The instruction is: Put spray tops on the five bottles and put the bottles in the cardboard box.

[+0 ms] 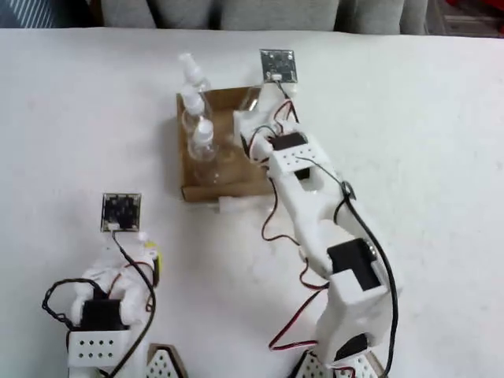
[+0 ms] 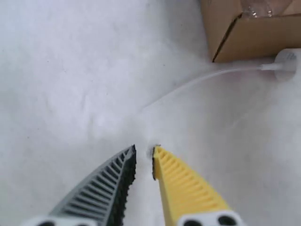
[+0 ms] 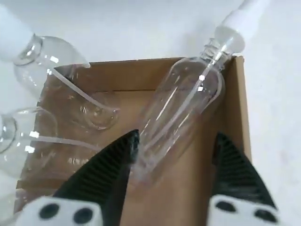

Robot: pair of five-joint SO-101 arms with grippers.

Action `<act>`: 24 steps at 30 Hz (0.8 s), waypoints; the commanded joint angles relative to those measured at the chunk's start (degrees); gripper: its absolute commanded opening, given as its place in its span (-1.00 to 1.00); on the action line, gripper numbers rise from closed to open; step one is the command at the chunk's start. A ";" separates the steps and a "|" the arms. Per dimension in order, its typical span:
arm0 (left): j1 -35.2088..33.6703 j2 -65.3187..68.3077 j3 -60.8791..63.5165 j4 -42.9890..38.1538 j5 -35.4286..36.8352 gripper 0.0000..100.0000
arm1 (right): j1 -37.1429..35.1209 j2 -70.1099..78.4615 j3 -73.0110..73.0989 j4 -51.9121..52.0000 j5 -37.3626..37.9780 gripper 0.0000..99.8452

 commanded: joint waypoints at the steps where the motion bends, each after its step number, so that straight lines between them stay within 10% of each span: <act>1: 0.48 -0.57 -0.26 -2.11 -0.79 -0.84 | -0.66 -0.13 -3.25 0.13 -0.62 -0.37; 24: 0.48 -0.57 -0.26 -2.11 -0.79 -0.84 | -1.80 -2.59 -2.81 -2.59 -7.91 -0.28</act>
